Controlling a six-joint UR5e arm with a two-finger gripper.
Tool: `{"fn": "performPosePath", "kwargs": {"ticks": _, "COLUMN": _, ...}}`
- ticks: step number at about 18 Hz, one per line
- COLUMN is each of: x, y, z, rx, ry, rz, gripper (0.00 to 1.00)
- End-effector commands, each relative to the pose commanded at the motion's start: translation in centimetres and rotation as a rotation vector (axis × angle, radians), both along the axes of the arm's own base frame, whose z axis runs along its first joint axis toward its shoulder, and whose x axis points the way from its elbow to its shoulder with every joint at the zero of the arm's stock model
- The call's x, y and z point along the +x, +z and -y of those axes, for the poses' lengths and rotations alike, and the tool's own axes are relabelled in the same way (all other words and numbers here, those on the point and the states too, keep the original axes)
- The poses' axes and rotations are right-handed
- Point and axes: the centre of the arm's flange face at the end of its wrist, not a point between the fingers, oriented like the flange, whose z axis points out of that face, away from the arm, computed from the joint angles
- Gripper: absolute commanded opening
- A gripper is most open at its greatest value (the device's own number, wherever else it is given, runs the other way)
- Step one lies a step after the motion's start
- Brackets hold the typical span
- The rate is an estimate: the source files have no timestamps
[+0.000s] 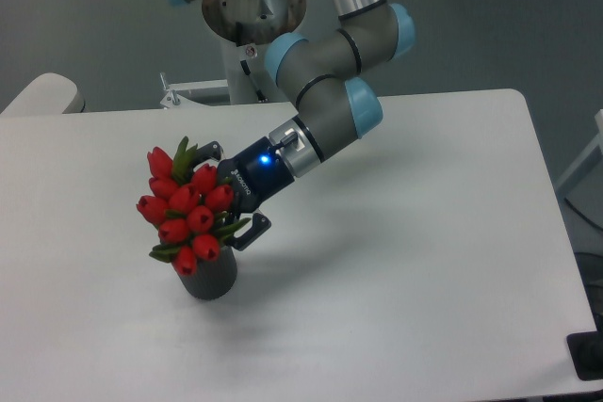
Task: Insert the flowers into the vase
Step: 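Tilt the tulip bunch upright inside the vase, then open the gripper to release the tulips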
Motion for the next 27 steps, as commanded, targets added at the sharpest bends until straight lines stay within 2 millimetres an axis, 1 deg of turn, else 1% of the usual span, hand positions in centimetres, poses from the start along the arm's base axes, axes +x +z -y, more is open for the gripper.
{"fn": "performPosePath", "kwargs": {"ticks": 4, "x": -0.1, "y": 0.1, "z": 0.1, "rx": -0.003, "ry": 0.001, "rz": -0.007, "gripper": 1.0}}
{"fn": "performPosePath", "kwargs": {"ticks": 5, "x": -0.6, "y": 0.2, "z": 0.5, "rx": -0.002, "ry": 0.013, "rz": -0.009, "gripper": 1.0}}
{"fn": "performPosePath", "kwargs": {"ticks": 9, "x": -1.2, "y": 0.7, "z": 1.8, "rx": -0.006, "ry": 0.042, "rz": -0.017, "gripper": 1.0}}
{"fn": "performPosePath", "kwargs": {"ticks": 12, "x": -1.9, "y": 0.7, "z": 2.3, "rx": -0.016, "ry": 0.057, "rz": -0.031, "gripper": 1.0}}
{"fn": "performPosePath", "kwargs": {"ticks": 14, "x": -2.0, "y": 0.8, "z": 2.4, "rx": -0.019, "ry": 0.059, "rz": -0.035, "gripper": 1.0}}
{"fn": "performPosePath", "kwargs": {"ticks": 17, "x": -2.4, "y": 0.3, "z": 3.0, "rx": -0.033, "ry": 0.071, "rz": -0.04, "gripper": 1.0}}
{"fn": "performPosePath", "kwargs": {"ticks": 20, "x": -3.1, "y": 0.7, "z": 3.7, "rx": -0.029, "ry": 0.09, "rz": -0.046, "gripper": 1.0}}
{"fn": "performPosePath", "kwargs": {"ticks": 21, "x": -3.5, "y": 1.0, "z": 3.9, "rx": -0.026, "ry": 0.098, "rz": -0.051, "gripper": 1.0}}
{"fn": "performPosePath", "kwargs": {"ticks": 23, "x": -4.6, "y": 2.1, "z": 4.8, "rx": -0.015, "ry": 0.122, "rz": -0.07, "gripper": 1.0}}
{"fn": "performPosePath", "kwargs": {"ticks": 25, "x": -5.4, "y": 2.5, "z": 5.5, "rx": -0.012, "ry": 0.143, "rz": -0.078, "gripper": 1.0}}
{"fn": "performPosePath", "kwargs": {"ticks": 27, "x": -7.0, "y": 3.1, "z": 6.5, "rx": -0.014, "ry": 0.175, "rz": -0.097, "gripper": 1.0}}
